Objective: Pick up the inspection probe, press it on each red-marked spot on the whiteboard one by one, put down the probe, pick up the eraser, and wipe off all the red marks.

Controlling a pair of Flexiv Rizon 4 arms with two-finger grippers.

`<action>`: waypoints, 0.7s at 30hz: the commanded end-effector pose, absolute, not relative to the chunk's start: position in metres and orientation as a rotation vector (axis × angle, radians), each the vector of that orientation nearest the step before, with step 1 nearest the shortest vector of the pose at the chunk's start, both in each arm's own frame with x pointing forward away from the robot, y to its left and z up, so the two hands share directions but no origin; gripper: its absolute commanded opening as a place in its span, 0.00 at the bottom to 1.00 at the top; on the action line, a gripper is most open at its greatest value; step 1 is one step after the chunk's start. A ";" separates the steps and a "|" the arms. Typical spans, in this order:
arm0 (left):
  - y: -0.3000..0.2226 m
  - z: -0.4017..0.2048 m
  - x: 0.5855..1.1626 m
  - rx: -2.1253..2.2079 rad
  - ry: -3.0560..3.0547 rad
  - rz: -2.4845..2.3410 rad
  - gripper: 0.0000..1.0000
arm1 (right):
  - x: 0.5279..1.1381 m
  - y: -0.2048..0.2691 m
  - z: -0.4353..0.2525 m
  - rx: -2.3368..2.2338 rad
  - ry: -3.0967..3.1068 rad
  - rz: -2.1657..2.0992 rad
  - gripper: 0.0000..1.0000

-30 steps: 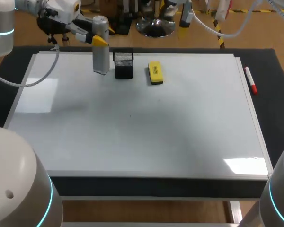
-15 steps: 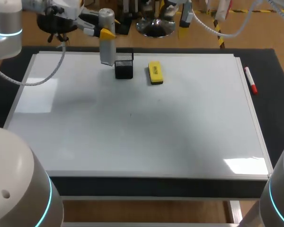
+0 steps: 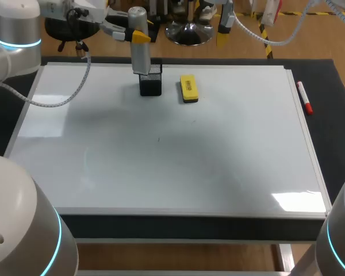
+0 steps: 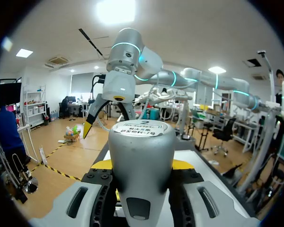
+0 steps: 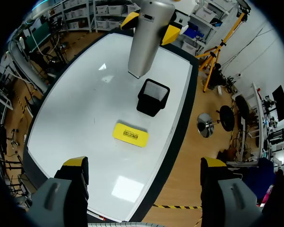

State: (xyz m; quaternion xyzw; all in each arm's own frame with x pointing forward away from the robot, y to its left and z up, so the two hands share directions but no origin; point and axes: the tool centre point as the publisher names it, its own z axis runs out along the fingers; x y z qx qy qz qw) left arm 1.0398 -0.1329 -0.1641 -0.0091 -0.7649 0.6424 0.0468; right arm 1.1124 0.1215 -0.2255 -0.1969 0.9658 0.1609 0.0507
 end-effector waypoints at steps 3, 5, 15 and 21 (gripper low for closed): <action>-0.133 -0.167 1.053 -0.012 -2.337 1.984 0.00 | 1.112 0.121 -0.224 -0.601 2.942 0.485 1.00; -0.134 -0.168 1.056 -0.009 -2.334 1.996 0.00 | 1.112 0.121 -0.224 -0.601 2.942 0.485 1.00; -0.142 -0.175 1.068 0.026 -2.345 2.041 0.00 | 1.112 0.121 -0.224 -0.601 2.942 0.485 1.00; -0.144 -0.179 1.073 0.035 -2.359 2.053 0.00 | 1.112 0.121 -0.224 -0.601 2.942 0.485 1.00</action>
